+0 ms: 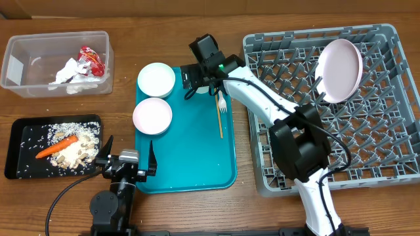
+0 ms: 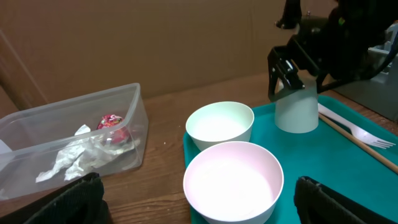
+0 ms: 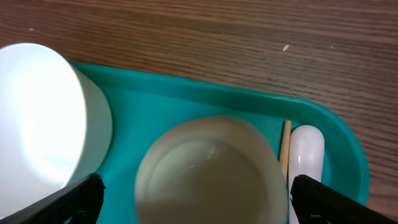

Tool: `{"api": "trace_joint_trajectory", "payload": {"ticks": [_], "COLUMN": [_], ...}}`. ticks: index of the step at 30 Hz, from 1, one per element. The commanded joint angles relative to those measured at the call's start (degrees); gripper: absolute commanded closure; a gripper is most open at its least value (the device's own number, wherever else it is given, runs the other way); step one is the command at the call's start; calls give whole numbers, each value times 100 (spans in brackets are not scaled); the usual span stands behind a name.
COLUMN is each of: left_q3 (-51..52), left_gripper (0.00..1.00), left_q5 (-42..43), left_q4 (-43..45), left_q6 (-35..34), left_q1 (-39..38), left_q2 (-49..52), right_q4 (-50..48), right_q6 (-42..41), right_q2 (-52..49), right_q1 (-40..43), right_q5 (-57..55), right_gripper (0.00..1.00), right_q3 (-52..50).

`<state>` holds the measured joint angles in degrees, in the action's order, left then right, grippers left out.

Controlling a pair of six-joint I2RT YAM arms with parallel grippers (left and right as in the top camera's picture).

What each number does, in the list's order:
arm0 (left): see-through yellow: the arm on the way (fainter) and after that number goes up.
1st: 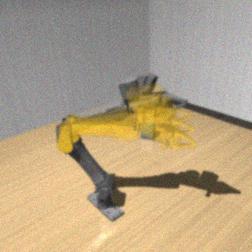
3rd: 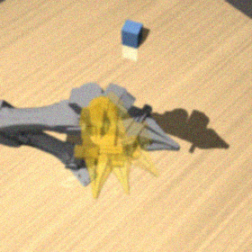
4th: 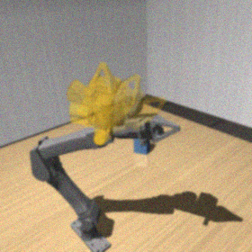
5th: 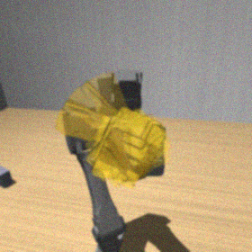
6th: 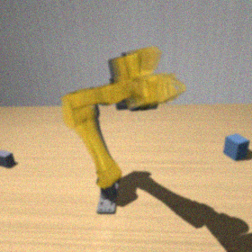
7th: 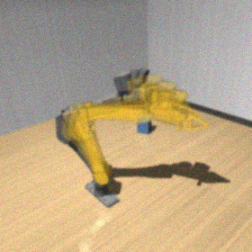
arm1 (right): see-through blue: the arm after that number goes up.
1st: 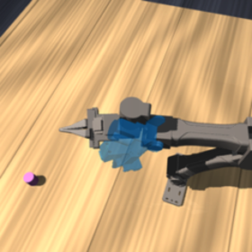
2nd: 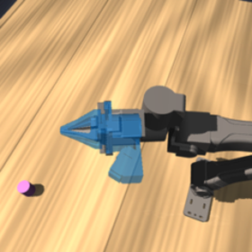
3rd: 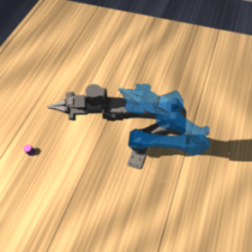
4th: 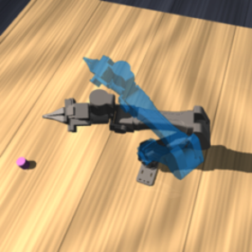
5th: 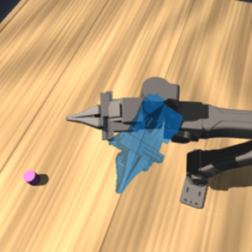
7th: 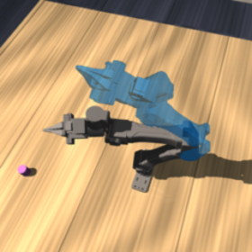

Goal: Sort waste into correct bins and load items into the dishwasher rack

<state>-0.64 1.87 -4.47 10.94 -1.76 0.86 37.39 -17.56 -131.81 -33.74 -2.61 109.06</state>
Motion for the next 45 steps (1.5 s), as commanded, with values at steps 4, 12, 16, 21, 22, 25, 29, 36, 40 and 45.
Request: {"api": "trace_joint_trajectory", "payload": {"ticks": [4, 12, 16, 21, 22, 25, 29, 36, 40, 45], "left_q3": [37, 37, 37, 37, 37, 37, 37, 37, 37, 37], "left_gripper": [0, 0, 0, 0, 0, 0, 0, 0, 0, 0], "left_q5": [-42, -42, -42, -42, -42, -42, -42, -42, -42, -42], "left_q4": [13, 15, 13, 13, 15, 13, 15, 13, 15, 13], "left_q6": [-2, -2, -2, -2, -2, -2, -2, -2, -4, -2], "left_q1": [35, 35, 35, 35, 35, 35, 35, 35, 35, 35], "left_q2": [-61, -61, -61, -61, -61, -61, -61, -61, -61, -61], "right_q4": [-144, -175, -149, 20, 44, 221, 702, 1729, 2396, 3014], "right_q6": [-9, -31, -52, -55, -55, -55, -74, -74, -76, -96], "right_q2": [-98, -98, -96, -11, 46, 378, 1453, 3342, 4024, 4081], "right_q1": [20, 20, 20, 20, 20, 39, 341, 1762, 3132, 4441], "right_q5": [-345, -380, -378, -378, -378, -380, -380, -382, -382, -382], "right_gripper": [7, 25, 32, 43, 44, 47, 48, 48, 47, 47], "right_q3": [0, 2, 63, 210, 210, 210, 210, 210, 210, 173]}}
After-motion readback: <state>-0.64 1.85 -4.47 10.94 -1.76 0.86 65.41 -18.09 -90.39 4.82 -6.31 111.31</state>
